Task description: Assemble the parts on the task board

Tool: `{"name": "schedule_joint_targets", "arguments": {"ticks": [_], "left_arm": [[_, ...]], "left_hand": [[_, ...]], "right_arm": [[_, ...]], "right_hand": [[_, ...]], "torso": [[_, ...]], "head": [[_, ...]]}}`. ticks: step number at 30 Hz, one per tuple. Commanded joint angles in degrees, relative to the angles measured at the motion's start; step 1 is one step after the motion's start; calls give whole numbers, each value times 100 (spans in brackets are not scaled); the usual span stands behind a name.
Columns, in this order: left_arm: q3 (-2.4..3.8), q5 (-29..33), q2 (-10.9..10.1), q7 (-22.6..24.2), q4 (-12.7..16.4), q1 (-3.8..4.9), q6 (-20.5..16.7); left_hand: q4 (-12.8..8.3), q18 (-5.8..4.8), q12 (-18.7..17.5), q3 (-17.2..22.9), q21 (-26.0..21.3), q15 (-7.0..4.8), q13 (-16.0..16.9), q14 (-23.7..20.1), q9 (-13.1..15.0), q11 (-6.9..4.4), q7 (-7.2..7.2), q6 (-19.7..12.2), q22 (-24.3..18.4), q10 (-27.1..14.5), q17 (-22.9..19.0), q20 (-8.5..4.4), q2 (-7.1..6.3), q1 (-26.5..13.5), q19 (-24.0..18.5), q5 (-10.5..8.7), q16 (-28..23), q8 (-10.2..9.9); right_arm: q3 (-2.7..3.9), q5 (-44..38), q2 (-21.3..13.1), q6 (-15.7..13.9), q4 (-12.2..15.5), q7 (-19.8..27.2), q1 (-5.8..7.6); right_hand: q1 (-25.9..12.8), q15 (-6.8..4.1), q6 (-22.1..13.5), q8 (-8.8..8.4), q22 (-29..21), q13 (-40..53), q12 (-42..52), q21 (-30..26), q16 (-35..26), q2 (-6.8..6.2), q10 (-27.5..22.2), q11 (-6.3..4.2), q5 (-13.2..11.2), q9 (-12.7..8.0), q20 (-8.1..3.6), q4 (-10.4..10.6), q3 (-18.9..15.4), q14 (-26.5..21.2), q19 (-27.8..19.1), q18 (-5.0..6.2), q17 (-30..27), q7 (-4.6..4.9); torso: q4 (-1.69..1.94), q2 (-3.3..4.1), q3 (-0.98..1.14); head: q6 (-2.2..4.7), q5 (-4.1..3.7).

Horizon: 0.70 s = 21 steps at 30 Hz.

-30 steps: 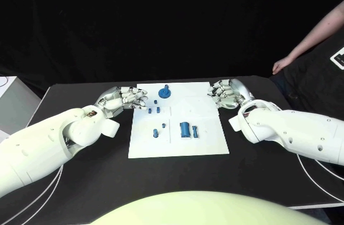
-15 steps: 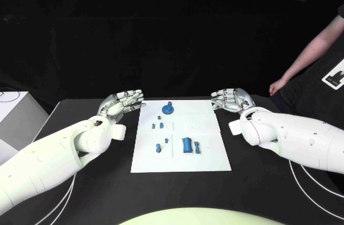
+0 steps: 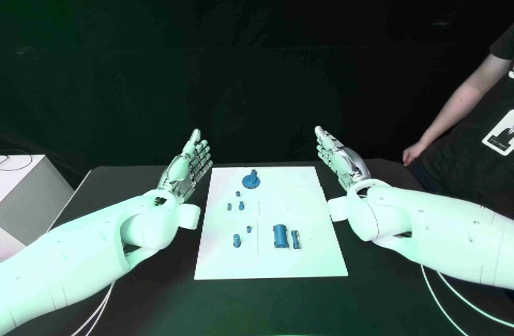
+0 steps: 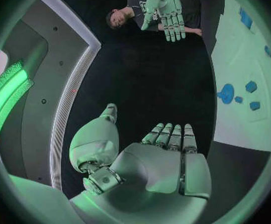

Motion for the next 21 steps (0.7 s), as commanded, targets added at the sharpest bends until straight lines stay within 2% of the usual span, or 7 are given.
{"name": "schedule_joint_targets", "arguments": {"ticks": [1,2,4,8,10,15,21], "left_arm": [[-217,323,27,378,211,220,-1017],[-384,400,35,453,316,350,-1285],[-598,499,45,550,451,517,-1627],[-974,672,62,721,688,810,-2228],[-1096,728,67,776,765,905,-2423],[-1285,815,76,862,884,1053,-2726],[-1302,823,76,869,895,1066,-2752]], "left_hand": [[-92,-120,-65,-227,-50,-102,-35,-363,-114,-74,-91,-425,-41,-456,-191,-163,74,-2461,-424,-69,-61,-111],[-92,-120,-65,-227,-50,-102,-35,-363,-114,-74,-91,-425,-41,-456,-191,-163,74,-2461,-424,-69,-61,-111],[-92,-120,-65,-227,-50,-102,-35,-363,-114,-74,-91,-425,-41,-456,-191,-163,74,-2461,-424,-69,-61,-111],[-92,-120,-65,-227,-50,-102,-35,-363,-114,-74,-91,-425,-41,-456,-191,-163,74,-2461,-424,-69,-61,-111],[-92,-120,-65,-227,-50,-102,-35,-363,-114,-74,-91,-425,-41,-456,-191,-163,74,-2461,-424,-69,-61,-111],[-92,-120,-65,-227,-50,-102,-35,-363,-114,-74,-91,-425,-41,-456,-191,-163,74,-2461,-424,-69,-61,-111],[-92,-120,-65,-227,-50,-102,-35,-363,-114,-74,-91,-425,-41,-456,-191,-163,74,-2461,-424,-69,-61,-111]], "right_arm": [[96,742,-43,-595,324,617,-57],[151,862,-60,-688,457,698,-81],[209,987,-79,-785,594,782,-106],[269,1118,-98,-887,739,870,-132],[270,1120,-99,-888,741,871,-132],[270,1120,-99,-888,741,871,-132],[270,1120,-99,-888,741,871,-132]], "right_hand": [[-2346,-54,-465,-144,-289,-99,-119,-65,-99,96,-837,-76,-51,-193,-113,-67,-310,-836,-614,-168,-330,-102],[-2346,-54,-465,-144,-289,-99,-119,-65,-99,96,-837,-76,-51,-193,-113,-67,-310,-836,-614,-168,-330,-102],[-2346,-54,-465,-144,-289,-99,-119,-65,-99,96,-837,-76,-51,-193,-113,-67,-310,-836,-614,-168,-330,-102],[-2346,-54,-465,-144,-289,-99,-119,-65,-99,96,-837,-76,-51,-193,-113,-67,-310,-836,-614,-168,-330,-102],[-2346,-54,-465,-144,-289,-99,-119,-65,-99,96,-837,-76,-51,-193,-113,-67,-310,-836,-614,-168,-330,-102],[-2346,-54,-465,-144,-289,-99,-119,-65,-99,96,-837,-76,-51,-193,-113,-67,-310,-836,-614,-168,-330,-102],[-2346,-54,-465,-144,-289,-99,-119,-65,-99,96,-837,-76,-51,-193,-113,-67,-310,-836,-614,-168,-330,-102]], "torso": [[7,21,34],[9,25,41],[10,30,49],[13,37,60],[13,38,62],[13,38,63],[13,38,63]], "head": [[317,-5],[404,-6],[500,-7],[635,-9],[658,-9],[662,-9],[662,-9]]}}
